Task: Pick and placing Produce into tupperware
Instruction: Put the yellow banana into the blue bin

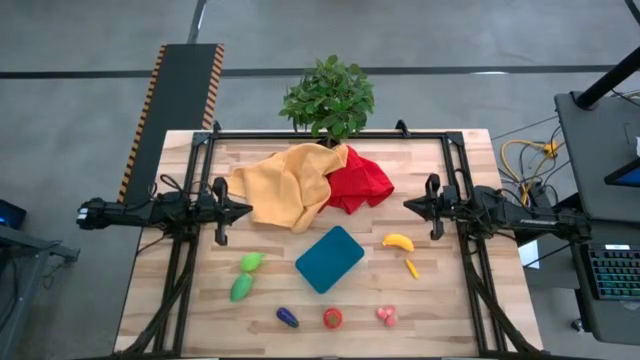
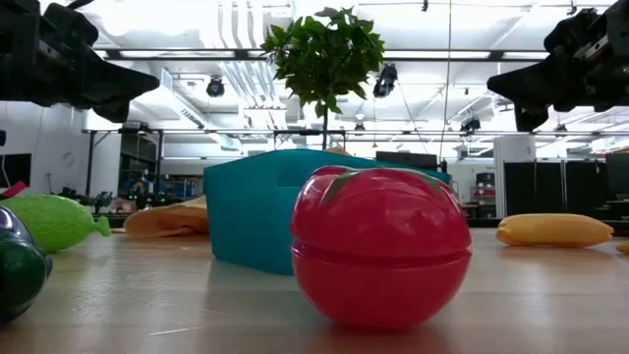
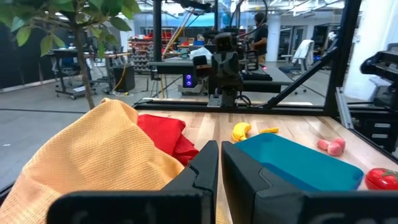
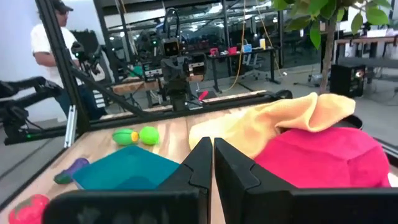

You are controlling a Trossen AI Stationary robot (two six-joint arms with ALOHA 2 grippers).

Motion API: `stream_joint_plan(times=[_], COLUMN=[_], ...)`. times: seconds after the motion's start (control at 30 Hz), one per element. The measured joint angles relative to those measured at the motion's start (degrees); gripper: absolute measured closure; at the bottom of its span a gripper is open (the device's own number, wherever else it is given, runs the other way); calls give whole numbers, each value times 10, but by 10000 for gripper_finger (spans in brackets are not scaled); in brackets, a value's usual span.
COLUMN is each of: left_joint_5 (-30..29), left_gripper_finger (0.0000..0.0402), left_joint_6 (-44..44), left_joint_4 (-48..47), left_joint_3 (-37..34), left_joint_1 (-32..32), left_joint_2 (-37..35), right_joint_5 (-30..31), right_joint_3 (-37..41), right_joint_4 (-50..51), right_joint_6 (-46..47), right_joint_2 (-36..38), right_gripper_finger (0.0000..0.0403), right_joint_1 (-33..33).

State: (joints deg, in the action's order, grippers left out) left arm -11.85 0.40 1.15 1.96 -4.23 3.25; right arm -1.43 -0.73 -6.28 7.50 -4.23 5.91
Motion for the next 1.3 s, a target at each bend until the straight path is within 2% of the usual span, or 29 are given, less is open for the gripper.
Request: stream_joint_plan(times=[0.17, 0.3, 0.43, 0.57, 0.63, 0.77, 0.87, 0.97, 1.07, 1.3], left_joint_5=[-6, -4, 40, 72, 85, 94, 117, 119, 119, 114], left_gripper_finger=[395, 395, 395, 391, 374, 312, 262, 228, 210, 206], left_joint_6=[-1, -3, 4, 14, 14, -13, -16, -17, -15, 18], left_joint_4=[5, 67, 145, 190, 204, 252, 316, 401, 450, 489], left_joint_3=[0, 0, 0, 0, 0, 0, 0, 0, 0, 0], left_joint_1=[0, 0, 0, 0, 0, -1, 0, 0, 0, 0], left_joint_2=[1, 6, 14, 23, 35, 73, 115, 157, 195, 247], right_joint_5=[-2, -5, -66, -90, -93, -106, -115, -153, -159, -138], right_joint_3=[0, 0, 0, 0, 0, -4, -39, -98, -167, -350], right_joint_4=[-12, -56, -118, -136, -132, -132, -130, -106, -56, 204], right_joint_6=[-33, -25, -35, -6, 8, 15, 38, 15, -3, -42], right_joint_2=[0, 0, 0, 0, 0, 0, -8, -24, -62, -227], right_gripper_finger=[394, 394, 384, 340, 307, 239, 203, 184, 180, 181], right_joint_1=[0, 0, 0, 0, 0, 0, -1, -1, -8, -21])
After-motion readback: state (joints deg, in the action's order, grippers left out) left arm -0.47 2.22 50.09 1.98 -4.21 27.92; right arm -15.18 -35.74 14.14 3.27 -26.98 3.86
